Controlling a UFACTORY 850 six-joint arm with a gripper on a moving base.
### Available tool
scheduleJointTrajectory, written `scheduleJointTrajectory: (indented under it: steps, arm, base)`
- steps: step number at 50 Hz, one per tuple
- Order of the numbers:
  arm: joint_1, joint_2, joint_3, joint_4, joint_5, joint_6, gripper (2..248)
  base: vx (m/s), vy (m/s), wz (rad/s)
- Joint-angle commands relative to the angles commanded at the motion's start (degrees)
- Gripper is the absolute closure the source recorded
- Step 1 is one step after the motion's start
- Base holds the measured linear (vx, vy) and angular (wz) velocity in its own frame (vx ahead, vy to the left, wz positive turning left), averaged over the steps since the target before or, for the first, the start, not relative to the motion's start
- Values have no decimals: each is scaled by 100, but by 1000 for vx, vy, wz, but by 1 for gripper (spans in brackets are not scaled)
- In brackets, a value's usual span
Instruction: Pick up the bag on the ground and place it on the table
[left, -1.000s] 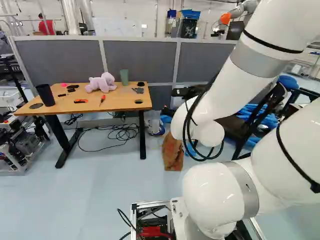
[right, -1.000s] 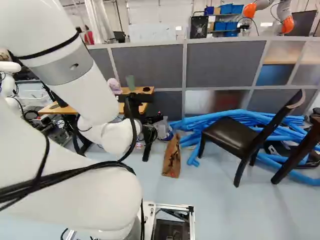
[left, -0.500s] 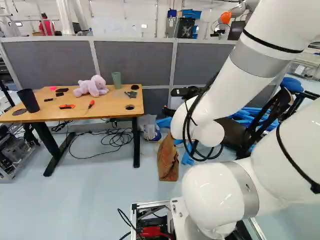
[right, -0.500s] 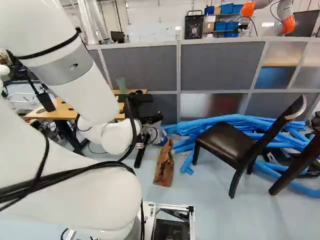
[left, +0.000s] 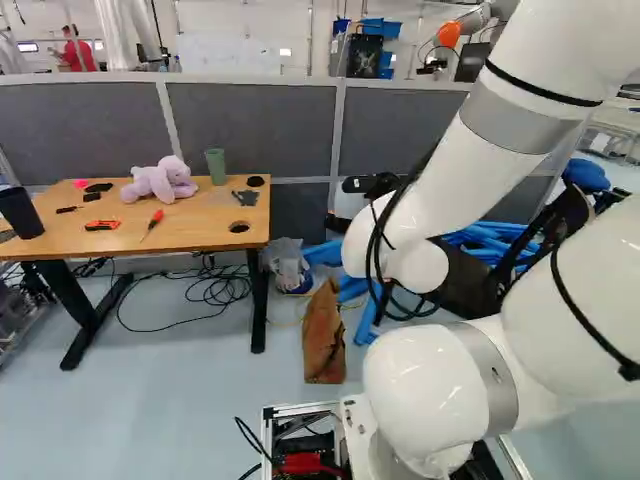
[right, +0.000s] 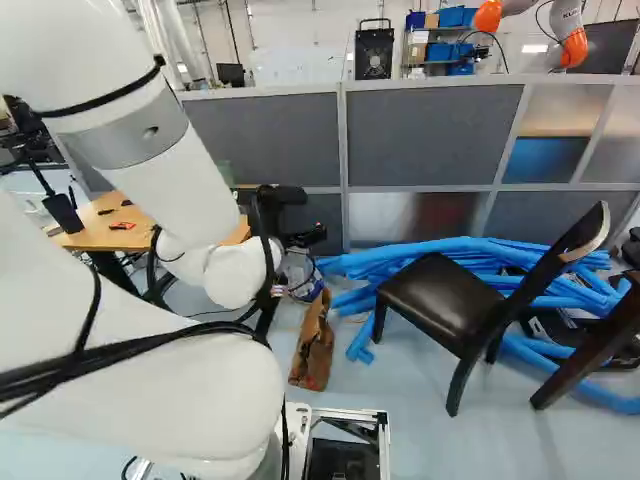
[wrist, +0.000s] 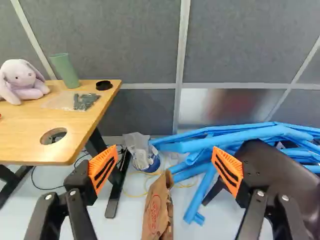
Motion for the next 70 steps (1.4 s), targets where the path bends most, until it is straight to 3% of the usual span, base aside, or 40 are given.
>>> scheduleJointTrajectory:
  steps: [26, 47, 70]
  arm:
    - [-6, -265, -229, 0, 0, 0, 3]
    - [6, -855, -765, 0, -59, 0, 3]
    - [102, -1711, -1387, 0, -483, 0, 3]
  base:
    - [1, 0, 0]
    - [0, 0, 0]
    - [0, 0, 0]
